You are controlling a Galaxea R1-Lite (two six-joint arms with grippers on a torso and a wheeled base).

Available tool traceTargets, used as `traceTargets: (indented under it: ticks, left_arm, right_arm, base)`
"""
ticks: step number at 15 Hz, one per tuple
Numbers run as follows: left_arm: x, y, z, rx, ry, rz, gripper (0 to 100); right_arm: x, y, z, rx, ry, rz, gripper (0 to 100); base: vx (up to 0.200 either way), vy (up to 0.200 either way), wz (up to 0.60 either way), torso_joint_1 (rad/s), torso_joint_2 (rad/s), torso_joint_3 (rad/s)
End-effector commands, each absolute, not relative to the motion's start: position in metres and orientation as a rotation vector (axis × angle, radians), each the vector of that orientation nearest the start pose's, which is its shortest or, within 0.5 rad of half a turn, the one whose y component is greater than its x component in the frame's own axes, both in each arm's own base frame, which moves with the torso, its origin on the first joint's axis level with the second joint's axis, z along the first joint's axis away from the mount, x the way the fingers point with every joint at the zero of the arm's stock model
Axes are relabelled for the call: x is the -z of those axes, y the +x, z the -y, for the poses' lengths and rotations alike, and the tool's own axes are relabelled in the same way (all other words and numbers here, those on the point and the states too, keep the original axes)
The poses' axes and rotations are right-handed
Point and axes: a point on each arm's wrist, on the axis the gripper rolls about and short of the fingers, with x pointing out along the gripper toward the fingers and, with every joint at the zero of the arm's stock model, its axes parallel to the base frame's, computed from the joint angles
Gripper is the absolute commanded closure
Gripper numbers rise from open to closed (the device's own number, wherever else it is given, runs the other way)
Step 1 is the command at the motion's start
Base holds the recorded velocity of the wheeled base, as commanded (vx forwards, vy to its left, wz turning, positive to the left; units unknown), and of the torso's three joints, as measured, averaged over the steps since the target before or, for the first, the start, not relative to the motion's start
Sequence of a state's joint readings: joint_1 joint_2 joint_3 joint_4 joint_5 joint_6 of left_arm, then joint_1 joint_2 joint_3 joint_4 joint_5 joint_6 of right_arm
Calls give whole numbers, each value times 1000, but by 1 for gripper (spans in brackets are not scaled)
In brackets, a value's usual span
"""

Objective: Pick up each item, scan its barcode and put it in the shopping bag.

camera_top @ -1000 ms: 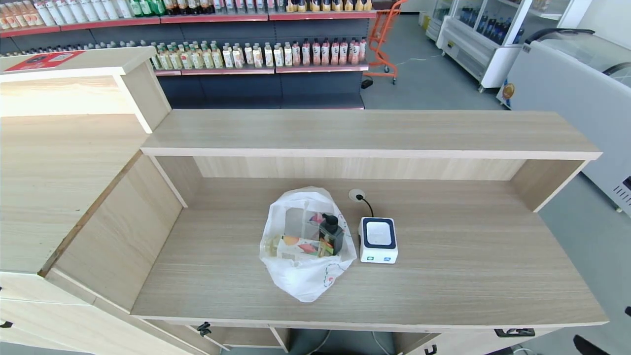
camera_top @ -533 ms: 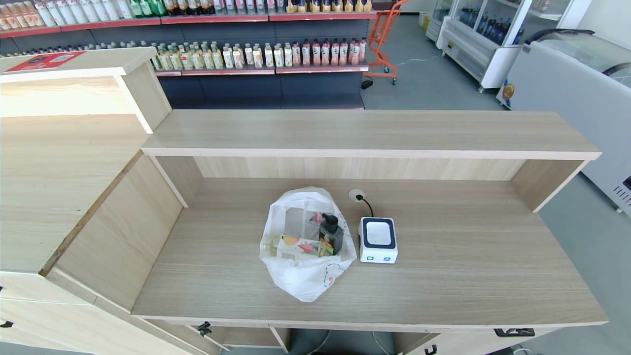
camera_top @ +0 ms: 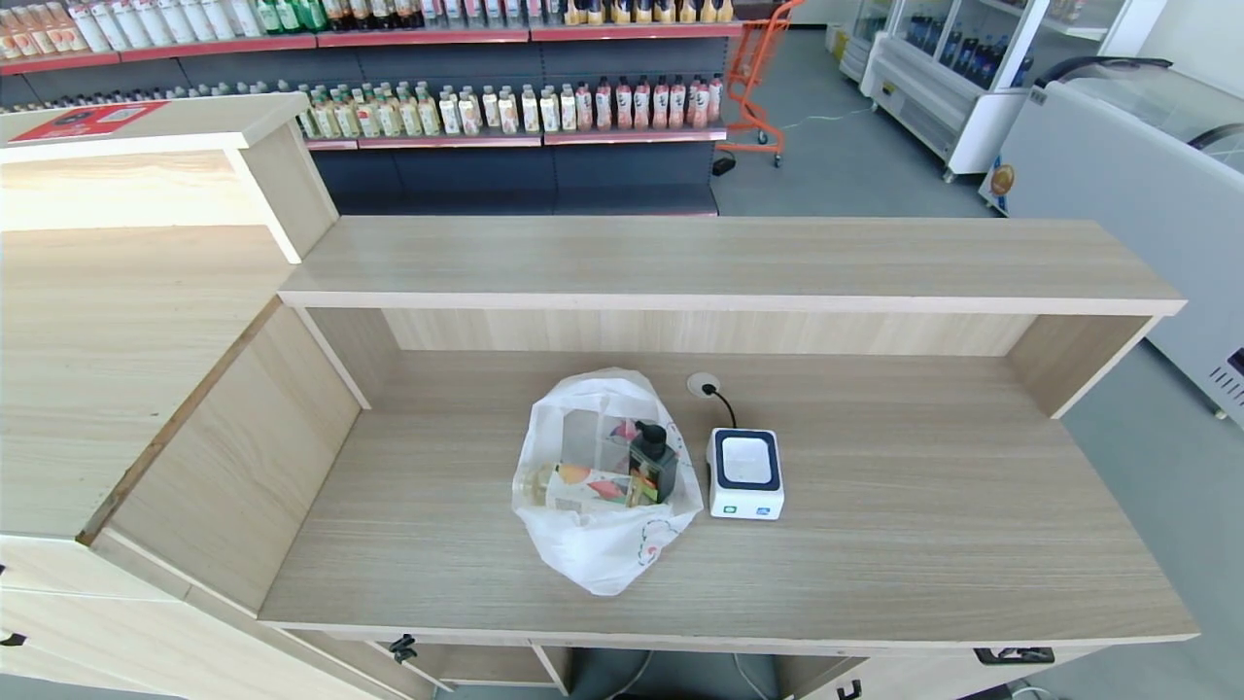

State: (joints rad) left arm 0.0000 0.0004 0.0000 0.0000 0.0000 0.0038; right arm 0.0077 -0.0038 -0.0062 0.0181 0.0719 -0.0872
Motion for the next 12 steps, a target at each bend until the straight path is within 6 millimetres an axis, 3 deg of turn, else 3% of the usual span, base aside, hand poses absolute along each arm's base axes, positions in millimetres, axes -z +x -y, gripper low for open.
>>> traceTargets:
  ticks: [1,8,11,12]
  left_arm:
    - [-75,-23,0,0,5,0,0]
    - [-76,-23,0,2,6,-2,0]
    - [-76,-23,0,2,2,-2,0]
    - [-76,-22,0,2,5,-5,0]
  right_arm:
    - [-75,-23,-1,-82,-90,-9,100]
    - [-75,-23,-1,-80,-85,-9,100]
    - [-75,-23,-1,-80,-85,-9,100]
    - [-75,-23,-1,-80,-84,-9,100]
  base:
    - [0,0,0,0,0,0]
    - [0,-200,0,5,2,0]
    - [0,0,0,0,0,0]
    - [200,0,0,7,2,12]
